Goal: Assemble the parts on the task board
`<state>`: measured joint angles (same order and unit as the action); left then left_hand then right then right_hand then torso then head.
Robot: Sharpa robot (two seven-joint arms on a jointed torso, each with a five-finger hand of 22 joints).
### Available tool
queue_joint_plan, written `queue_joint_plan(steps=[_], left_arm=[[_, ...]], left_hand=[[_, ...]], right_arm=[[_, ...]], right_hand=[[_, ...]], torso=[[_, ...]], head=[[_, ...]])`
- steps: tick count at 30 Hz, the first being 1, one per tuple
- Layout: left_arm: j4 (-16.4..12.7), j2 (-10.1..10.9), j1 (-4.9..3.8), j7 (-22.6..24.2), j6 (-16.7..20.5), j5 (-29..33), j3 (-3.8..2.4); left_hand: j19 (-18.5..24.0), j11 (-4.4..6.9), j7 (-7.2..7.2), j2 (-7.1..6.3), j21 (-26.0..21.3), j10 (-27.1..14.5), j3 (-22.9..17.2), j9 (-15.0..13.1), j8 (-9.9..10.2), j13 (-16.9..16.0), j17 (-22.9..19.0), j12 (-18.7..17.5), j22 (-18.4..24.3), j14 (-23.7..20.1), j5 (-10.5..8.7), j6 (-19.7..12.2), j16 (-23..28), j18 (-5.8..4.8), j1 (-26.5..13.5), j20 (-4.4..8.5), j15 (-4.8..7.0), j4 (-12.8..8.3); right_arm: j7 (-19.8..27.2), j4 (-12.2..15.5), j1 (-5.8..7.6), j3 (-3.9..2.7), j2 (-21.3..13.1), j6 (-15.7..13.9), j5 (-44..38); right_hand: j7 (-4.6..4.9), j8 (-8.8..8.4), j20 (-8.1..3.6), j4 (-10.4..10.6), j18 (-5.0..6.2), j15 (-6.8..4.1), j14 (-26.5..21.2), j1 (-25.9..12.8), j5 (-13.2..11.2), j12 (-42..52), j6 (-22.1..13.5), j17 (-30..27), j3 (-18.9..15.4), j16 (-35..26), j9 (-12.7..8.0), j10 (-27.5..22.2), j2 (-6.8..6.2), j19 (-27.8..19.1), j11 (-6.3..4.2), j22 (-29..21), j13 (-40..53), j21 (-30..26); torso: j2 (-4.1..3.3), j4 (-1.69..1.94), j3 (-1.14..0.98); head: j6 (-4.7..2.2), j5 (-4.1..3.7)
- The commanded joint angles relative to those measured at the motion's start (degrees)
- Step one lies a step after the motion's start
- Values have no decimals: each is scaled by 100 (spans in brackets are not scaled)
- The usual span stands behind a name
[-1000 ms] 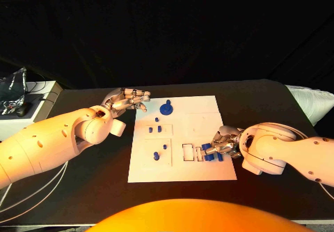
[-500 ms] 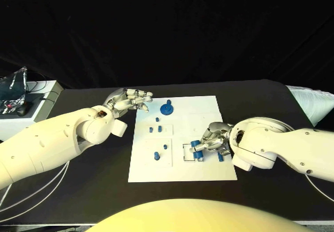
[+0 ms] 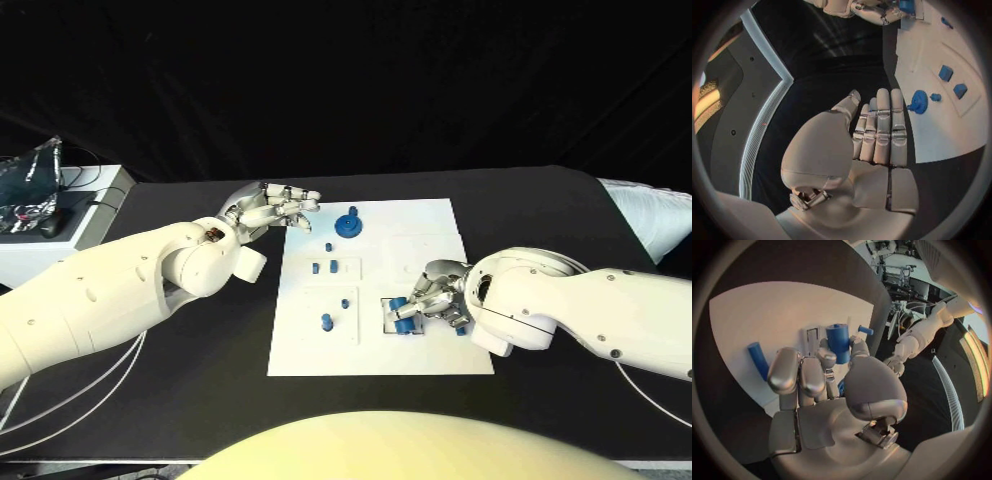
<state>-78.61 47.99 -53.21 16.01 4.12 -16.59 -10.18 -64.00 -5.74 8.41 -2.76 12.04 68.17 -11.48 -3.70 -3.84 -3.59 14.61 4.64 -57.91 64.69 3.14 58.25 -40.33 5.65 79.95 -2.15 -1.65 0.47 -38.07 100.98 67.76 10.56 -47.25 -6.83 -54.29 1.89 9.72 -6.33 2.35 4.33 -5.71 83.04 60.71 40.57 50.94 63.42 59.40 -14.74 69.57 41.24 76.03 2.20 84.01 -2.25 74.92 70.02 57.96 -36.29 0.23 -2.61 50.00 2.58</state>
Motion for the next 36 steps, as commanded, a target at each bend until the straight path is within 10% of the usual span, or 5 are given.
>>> queue_joint_plan(steps=[1,36], left_arm=[[-20,-2,0,20,-117,-20,-5],[-34,22,0,-23,-138,-39,-5]], left_hand=[[22,13,18,-50,31,-39,-22,-4,2,-5,4,17,-5,8,9,8,18,23,-30,-7,-27,-16],[12,3,28,-44,22,-69,-10,-5,1,-4,4,32,-6,14,8,6,16,31,-53,-13,-32,-9]], right_arm=[[-10,-69,-9,-1,37,160,-210],[24,-251,-62,-2,248,-40,-175]], right_hand=[[24,-10,-10,-9,-23,5,19,-11,-70,-20,16,-11,-15,-26,-6,-41,33,299,-9,776,-8,-23],[17,11,-6,485,-26,8,21,-151,-844,-25,23,1,-66,-33,4,-35,-7,298,-7,784,-30,6]], torso=[[-2,-2,-1],[-2,-5,1]], head=[[0,16],[0,35]])
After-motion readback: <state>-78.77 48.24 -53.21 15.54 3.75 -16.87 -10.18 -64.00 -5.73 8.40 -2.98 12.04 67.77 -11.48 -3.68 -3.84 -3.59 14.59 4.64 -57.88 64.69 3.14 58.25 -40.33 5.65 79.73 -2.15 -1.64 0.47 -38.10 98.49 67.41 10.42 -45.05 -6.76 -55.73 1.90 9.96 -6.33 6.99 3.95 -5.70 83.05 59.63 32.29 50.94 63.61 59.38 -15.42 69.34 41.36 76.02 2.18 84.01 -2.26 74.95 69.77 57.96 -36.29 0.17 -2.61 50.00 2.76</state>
